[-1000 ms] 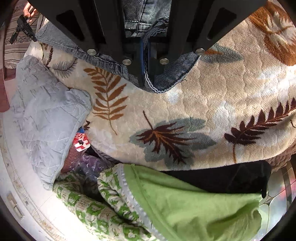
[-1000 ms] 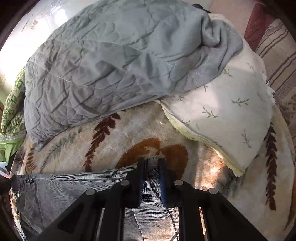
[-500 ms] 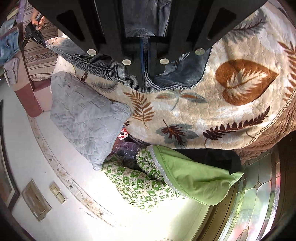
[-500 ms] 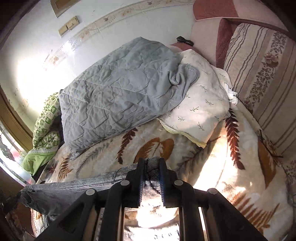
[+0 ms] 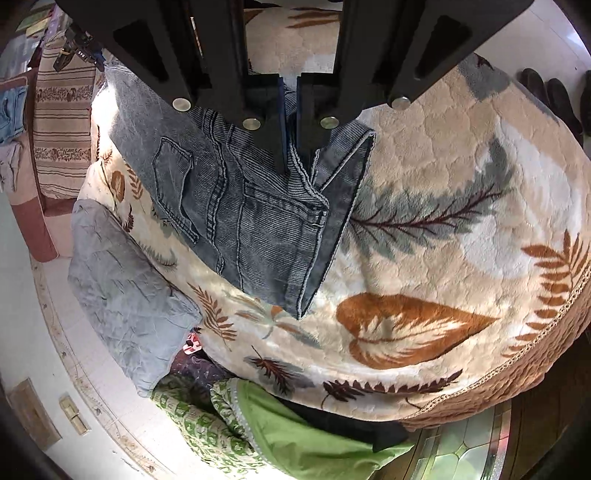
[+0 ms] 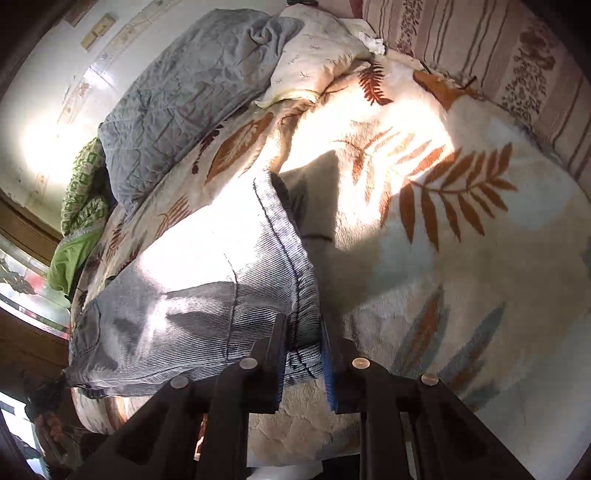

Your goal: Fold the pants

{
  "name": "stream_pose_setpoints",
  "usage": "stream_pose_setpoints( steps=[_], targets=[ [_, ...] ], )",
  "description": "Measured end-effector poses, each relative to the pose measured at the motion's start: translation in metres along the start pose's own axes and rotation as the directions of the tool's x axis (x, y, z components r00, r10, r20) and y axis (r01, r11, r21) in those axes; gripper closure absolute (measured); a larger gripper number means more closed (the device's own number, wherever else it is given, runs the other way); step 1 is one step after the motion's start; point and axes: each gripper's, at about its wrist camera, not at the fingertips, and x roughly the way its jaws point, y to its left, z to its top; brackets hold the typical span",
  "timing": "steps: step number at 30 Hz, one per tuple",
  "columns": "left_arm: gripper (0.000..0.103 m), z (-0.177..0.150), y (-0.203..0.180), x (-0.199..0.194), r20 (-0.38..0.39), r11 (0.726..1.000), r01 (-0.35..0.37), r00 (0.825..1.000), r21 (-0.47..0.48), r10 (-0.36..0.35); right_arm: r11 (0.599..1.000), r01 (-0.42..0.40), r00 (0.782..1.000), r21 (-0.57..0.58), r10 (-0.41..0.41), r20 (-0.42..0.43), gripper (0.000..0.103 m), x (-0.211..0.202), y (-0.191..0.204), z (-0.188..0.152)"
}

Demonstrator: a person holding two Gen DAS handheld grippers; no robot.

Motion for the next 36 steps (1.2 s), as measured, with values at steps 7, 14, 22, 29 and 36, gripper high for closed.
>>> stream_pose_setpoints(
  steps=[7, 14, 22, 29, 36],
  targets=[
    [0.099, 0.000, -0.004, -0.011, 0.009, 1.000, 0.001, 1.000, -0.003, 0.000, 0.997, 0.064, 0.998, -0.041, -0.065, -0.020, 0.083, -0.011, 0.000, -0.008],
    [0.088, 0.002, 0.009, -0.013, -0.036, 0.996, -0.066, 0.997, -0.062, 0.064, 0.991, 0.132, 0.989, 0.000, -0.132, -0.063, 0.082, -0.011, -0.009, -0.012],
    [0.073, 0.006, -0.016, -0.037, 0.071, 0.987, -0.144, 0.986, -0.066, 0.149, 0.988, -0.135, 0.991, 0.073, 0.136, -0.008, 0.040, -0.011, 0.037, 0.005],
    [0.054, 0.001, -0.068, -0.046, 0.087, 0.994, -0.110, 0.990, -0.009, 0.110, 0.988, -0.037, 0.993, 0.153, 0.053, -0.104, 0.040, 0.024, 0.037, -0.028],
    [0.048, -0.018, -0.106, -0.036, 0.124, 0.990, -0.099, 0.989, 0.105, 0.086, 0.991, -0.062, 0.995, 0.116, 0.070, -0.066, 0.040, 0.009, 0.061, -0.013]
  ],
)
